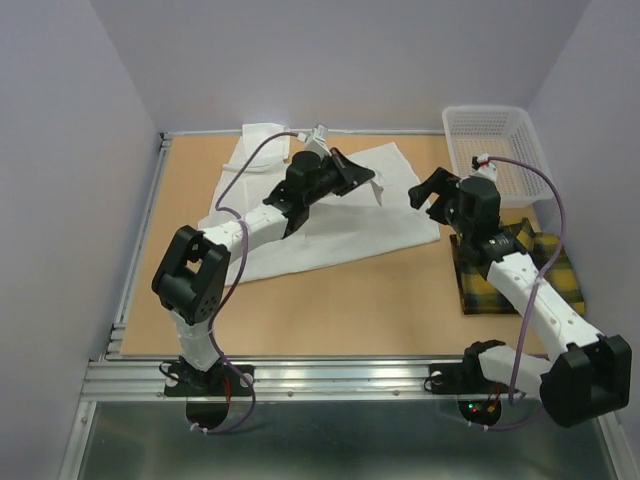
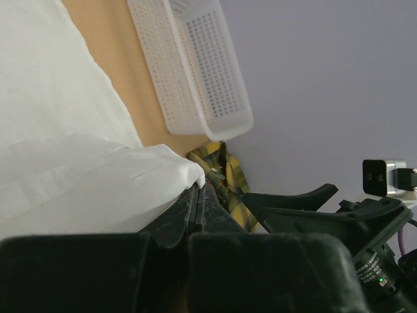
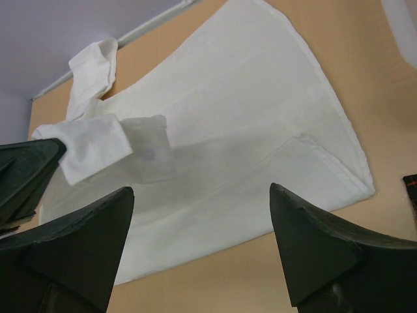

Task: Fold and stack the long sleeve shirts
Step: Fold the shirt

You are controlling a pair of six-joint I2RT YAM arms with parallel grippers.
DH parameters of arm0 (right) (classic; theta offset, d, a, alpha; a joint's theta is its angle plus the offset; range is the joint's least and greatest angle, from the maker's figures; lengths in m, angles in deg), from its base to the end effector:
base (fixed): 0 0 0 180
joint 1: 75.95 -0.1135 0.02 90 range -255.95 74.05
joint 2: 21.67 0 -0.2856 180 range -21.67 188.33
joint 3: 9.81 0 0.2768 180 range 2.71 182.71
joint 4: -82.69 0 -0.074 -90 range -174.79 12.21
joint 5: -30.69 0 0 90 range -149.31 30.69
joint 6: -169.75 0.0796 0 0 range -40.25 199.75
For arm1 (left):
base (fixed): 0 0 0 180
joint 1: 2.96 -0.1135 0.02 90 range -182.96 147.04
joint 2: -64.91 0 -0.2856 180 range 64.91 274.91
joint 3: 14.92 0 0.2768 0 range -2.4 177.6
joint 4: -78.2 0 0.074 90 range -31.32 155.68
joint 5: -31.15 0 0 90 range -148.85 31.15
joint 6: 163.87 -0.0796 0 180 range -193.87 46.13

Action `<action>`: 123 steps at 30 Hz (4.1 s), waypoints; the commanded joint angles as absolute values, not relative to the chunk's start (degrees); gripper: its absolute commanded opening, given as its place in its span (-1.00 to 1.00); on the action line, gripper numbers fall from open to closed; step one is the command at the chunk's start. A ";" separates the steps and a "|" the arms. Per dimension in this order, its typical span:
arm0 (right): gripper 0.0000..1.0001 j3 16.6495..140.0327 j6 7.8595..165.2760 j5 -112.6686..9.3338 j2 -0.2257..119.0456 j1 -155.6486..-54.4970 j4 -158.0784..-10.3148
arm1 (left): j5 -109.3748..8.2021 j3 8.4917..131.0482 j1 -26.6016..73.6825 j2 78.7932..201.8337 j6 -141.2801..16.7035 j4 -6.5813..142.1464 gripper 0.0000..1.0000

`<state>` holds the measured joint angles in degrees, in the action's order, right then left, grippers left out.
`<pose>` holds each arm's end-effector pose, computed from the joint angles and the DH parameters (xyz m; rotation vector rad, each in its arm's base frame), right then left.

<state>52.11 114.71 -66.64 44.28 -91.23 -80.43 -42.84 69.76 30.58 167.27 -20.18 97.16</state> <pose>0.3139 0.0752 0.3003 0.4198 1.9148 0.4588 0.4007 -0.2920 0.3118 -0.0572 1.7321 -1.3847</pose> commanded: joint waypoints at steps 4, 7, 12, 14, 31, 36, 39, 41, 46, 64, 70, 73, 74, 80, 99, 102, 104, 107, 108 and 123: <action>0.83 48.77 111.57 -71.08 33.63 -90.80 -77.59 | -53.48 70.02 38.25 170.18 -15.43 112.60 -1.00; 0.84 48.59 110.52 -71.09 31.51 -90.80 -76.36 | -55.68 68.97 40.19 173.18 -14.72 116.91 -0.99; 0.84 46.39 109.64 -69.94 30.18 -90.80 -75.74 | -56.39 67.47 42.65 178.10 -14.63 122.01 -0.47; 0.84 45.17 109.72 -69.77 30.01 -90.80 -75.74 | -54.46 67.21 42.66 180.65 -13.84 123.77 -0.09; 0.70 49.20 113.15 -66.53 45.82 -89.31 -73.72 | -52.77 56.67 35.28 157.76 -27.71 97.79 0.78; 0.55 52.01 114.46 -64.41 53.02 -87.90 -73.72 | -58.75 51.76 30.19 144.92 -32.64 75.90 0.78; 0.50 53.68 116.39 -63.88 56.36 -87.02 -73.98 | -60.78 45.36 27.29 138.50 -31.25 69.73 0.77; 0.50 54.21 117.89 -63.79 57.86 -86.93 -74.33 | -60.34 40.26 26.05 136.11 -30.37 68.24 0.76; 0.50 55.61 120.97 -61.78 62.34 -86.84 -76.09 | -59.20 33.29 24.11 132.77 -27.20 67.00 0.76; 0.52 57.63 132.31 -63.17 70.52 -86.85 -83.56 | -61.75 24.50 18.14 126.34 -23.16 69.01 0.72; 0.42 59.13 132.85 -63.18 72.72 -86.84 -84.26 | -61.05 22.74 15.94 126.34 -22.89 72.62 0.72; 0.34 59.83 130.74 -63.09 73.86 -86.85 -84.26 | -60.61 22.74 14.53 127.57 -23.50 73.15 0.72; 0.31 59.84 129.95 -63.17 74.13 -86.93 -84.26 | -60.43 22.74 14.18 127.83 -23.68 73.32 0.72; 0.17 61.07 114.58 -60.19 74.22 -86.93 -84.26 | -59.20 23.44 12.25 129.15 -24.03 73.68 0.70; 0.15 63.79 73.17 -51.93 74.22 -87.37 -79.26 | -56.57 24.93 9.79 132.85 -25.44 74.20 0.69; 0.15 63.53 71.41 -49.82 73.52 -87.37 -79.08 | -56.47 24.93 9.17 133.11 -25.88 74.47 0.70; 0.15 63.44 70.18 -49.47 73.34 -87.46 -79.08 | -56.30 24.85 8.38 133.46 -26.23 74.64 0.69; 0.15 64.23 69.03 -48.76 74.65 -87.72 -78.64 | -55.95 25.02 7.68 133.81 -26.58 75.17 0.69; 0.15 64.49 68.86 -48.76 75.01 -87.72 -78.64 | -55.69 25.11 7.50 134.07 -26.67 75.26 0.69; -0.14 68.62 66.92 -47.53 80.72 -89.04 -78.29 | -52.87 25.29 2.93 135.83 -27.72 77.28 0.68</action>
<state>64.92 68.14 -49.24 80.70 -88.09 -77.70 -53.88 23.47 4.26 135.69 -26.34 75.22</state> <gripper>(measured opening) 0.465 0.846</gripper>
